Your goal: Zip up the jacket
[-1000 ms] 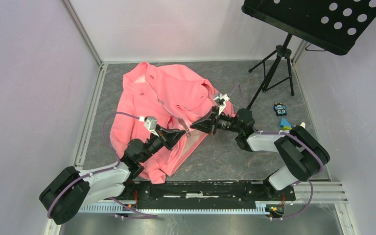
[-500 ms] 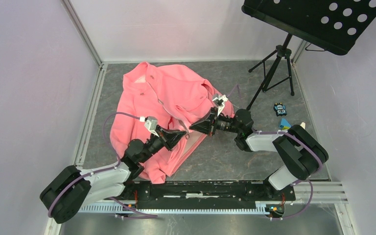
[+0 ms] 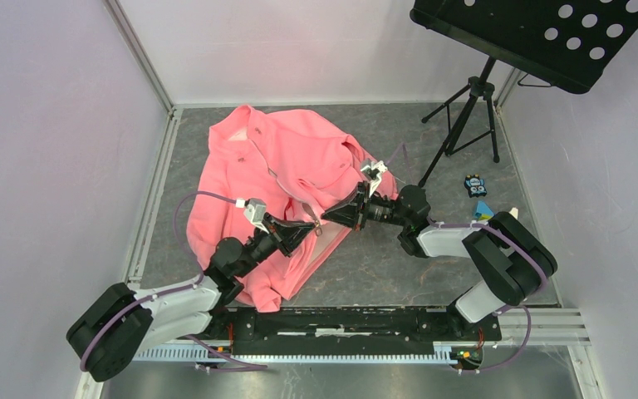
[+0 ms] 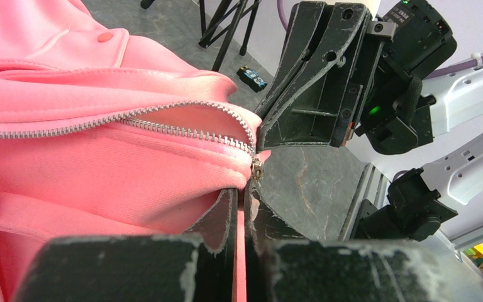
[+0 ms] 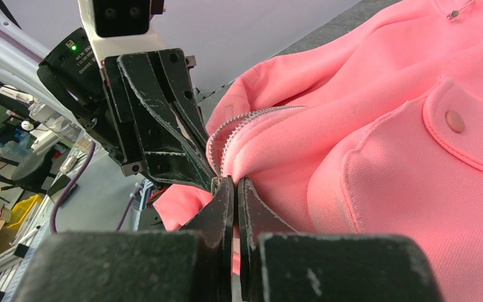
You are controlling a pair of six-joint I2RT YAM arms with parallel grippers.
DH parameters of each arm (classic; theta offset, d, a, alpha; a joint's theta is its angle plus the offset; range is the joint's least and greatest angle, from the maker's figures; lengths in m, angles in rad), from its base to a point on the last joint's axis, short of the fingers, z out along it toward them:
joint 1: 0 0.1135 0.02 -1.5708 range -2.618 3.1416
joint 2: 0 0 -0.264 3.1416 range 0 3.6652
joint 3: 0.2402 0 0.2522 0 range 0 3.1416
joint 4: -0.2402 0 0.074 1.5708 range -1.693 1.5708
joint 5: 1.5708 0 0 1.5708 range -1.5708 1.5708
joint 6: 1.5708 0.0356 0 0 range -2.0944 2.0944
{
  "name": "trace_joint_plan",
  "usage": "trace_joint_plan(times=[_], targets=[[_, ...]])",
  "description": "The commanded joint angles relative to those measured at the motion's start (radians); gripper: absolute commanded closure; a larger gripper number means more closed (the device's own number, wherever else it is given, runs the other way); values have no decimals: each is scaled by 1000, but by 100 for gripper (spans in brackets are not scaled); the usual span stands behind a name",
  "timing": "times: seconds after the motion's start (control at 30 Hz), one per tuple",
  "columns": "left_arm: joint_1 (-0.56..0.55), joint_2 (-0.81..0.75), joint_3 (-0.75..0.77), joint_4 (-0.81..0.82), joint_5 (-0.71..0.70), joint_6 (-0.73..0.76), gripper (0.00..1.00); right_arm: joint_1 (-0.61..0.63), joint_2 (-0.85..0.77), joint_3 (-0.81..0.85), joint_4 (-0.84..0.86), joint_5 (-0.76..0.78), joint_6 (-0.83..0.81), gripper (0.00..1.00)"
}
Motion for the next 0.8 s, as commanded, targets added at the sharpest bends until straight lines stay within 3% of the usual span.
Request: trace_joint_plan(times=[0.0, 0.77], targets=[[-2, 21, 9, 93, 7, -31, 98, 9, 5, 2, 102, -18, 13, 100], [-2, 30, 4, 113, 96, -57, 98, 10, -1, 9, 125, -56, 2, 100]])
